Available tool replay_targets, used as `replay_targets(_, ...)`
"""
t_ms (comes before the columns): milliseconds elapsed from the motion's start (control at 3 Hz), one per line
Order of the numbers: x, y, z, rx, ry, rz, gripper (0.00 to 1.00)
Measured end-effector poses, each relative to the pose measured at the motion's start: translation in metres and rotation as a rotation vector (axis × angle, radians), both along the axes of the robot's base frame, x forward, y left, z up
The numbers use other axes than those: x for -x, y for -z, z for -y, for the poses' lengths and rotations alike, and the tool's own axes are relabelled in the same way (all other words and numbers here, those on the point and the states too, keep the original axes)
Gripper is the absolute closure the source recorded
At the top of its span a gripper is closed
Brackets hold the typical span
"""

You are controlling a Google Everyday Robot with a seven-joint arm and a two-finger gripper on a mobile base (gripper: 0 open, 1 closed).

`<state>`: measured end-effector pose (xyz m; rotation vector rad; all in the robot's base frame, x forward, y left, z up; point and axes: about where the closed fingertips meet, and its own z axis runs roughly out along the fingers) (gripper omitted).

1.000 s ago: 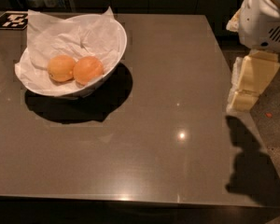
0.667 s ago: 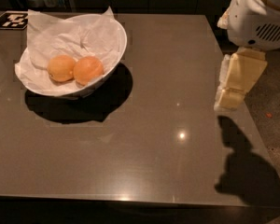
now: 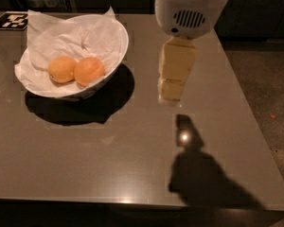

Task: Pick orange from white bowl

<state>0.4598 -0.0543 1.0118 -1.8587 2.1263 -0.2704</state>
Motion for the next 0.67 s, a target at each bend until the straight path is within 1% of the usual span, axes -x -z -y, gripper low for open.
replay_targets(333, -0.003, -0.007, -0.008, -0.013, -0.006, 0.028, 0.0)
replay_targets(667, -0.023, -0.007, -0.032, -0.022, -0.004, 0.046, 0.0)
